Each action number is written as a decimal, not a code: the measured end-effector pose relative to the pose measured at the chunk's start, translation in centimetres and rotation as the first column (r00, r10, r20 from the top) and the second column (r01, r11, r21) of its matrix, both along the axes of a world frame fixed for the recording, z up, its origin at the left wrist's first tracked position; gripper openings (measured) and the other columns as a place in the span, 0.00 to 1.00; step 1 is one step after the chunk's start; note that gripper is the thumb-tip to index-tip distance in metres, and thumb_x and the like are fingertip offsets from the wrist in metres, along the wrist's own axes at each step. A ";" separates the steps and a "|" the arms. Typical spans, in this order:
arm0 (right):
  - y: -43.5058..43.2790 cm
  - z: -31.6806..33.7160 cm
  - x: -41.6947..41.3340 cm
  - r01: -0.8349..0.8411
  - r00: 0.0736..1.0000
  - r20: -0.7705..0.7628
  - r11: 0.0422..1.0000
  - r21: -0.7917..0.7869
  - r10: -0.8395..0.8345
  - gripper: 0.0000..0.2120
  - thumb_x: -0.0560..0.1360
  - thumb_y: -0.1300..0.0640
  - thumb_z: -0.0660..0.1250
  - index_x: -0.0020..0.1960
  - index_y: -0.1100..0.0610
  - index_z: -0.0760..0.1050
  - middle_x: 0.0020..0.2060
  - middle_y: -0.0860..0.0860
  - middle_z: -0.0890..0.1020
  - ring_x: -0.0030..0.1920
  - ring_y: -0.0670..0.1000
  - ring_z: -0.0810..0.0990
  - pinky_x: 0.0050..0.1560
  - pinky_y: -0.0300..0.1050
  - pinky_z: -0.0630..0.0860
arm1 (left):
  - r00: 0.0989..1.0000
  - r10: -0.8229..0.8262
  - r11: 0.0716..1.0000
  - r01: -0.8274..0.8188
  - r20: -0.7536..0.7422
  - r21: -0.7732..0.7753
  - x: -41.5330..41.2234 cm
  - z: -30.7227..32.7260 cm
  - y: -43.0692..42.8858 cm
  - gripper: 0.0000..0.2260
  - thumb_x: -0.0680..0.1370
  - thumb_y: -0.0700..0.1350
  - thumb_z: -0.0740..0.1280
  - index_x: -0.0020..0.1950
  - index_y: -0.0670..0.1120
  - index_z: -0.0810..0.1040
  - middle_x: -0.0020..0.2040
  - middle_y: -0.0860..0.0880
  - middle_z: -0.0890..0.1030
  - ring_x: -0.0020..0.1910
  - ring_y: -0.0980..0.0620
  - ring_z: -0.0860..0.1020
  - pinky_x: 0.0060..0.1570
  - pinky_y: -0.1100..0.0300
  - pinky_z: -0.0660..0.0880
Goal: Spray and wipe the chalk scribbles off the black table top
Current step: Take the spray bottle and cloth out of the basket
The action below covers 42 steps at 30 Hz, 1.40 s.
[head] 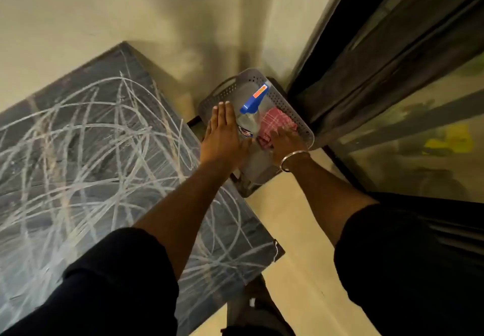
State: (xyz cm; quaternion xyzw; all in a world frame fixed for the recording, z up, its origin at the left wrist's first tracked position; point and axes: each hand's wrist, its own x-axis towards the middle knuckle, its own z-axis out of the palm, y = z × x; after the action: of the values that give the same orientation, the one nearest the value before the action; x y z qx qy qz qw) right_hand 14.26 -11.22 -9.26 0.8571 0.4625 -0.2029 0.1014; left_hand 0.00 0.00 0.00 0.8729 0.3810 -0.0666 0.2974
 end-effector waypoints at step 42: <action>6.5 24.7 -15.8 0.975 -0.198 -0.941 0.153 -0.161 0.275 0.18 0.66 0.63 0.72 0.55 0.57 0.75 0.49 0.57 0.82 0.48 0.57 0.82 0.54 0.57 0.79 | 0.500 0.367 0.930 -0.210 0.784 -0.302 -19.9 21.0 6.8 0.10 0.81 0.48 0.66 0.47 0.42 0.74 0.36 0.55 0.71 0.36 0.60 0.71 0.39 0.68 0.68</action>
State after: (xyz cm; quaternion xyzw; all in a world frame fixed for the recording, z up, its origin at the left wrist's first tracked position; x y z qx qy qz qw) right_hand -1.50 -4.68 15.47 0.4660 -0.0193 -0.4513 -0.7608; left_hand -19.86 6.84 20.98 0.6952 0.3289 0.3716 0.5200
